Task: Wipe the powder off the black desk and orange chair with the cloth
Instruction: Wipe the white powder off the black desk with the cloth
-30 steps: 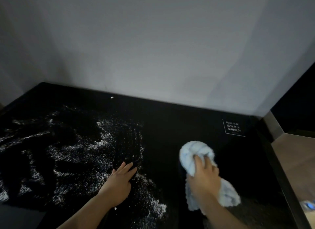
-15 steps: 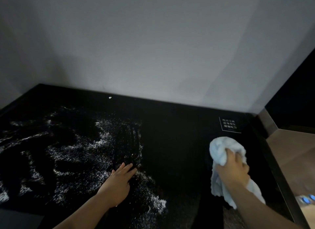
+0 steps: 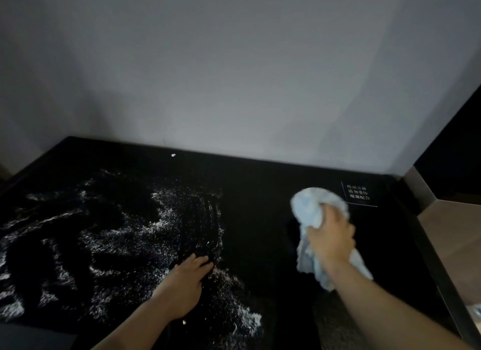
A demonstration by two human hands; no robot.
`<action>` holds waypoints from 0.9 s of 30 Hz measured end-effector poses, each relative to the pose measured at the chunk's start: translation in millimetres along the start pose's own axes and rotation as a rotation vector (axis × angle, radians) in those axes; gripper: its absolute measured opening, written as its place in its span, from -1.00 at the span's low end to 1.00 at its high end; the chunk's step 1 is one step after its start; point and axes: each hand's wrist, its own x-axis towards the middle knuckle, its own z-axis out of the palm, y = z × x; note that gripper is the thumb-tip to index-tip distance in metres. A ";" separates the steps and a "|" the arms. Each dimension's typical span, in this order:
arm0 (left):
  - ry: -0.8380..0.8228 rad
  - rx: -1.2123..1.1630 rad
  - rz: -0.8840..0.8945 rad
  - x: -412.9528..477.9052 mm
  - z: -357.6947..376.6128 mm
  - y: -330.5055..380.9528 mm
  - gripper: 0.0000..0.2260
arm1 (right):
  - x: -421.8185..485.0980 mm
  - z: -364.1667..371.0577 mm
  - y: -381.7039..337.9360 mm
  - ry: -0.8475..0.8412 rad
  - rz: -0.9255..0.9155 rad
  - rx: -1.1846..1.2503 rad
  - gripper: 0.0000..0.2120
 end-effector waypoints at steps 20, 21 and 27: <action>0.099 -0.079 -0.185 29.8 -16.8 -16.9 -0.55 | -5.8 63.3 -60.1 -0.537 -0.611 0.237 -0.72; 0.095 -0.092 -0.184 30.1 -17.4 -17.6 -0.56 | 11.9 61.2 -62.3 -0.401 -0.517 0.259 -0.75; 0.076 -0.118 -0.180 31.9 -21.9 -18.2 -0.56 | 115.4 60.2 -45.7 -0.291 -0.051 -0.231 -0.32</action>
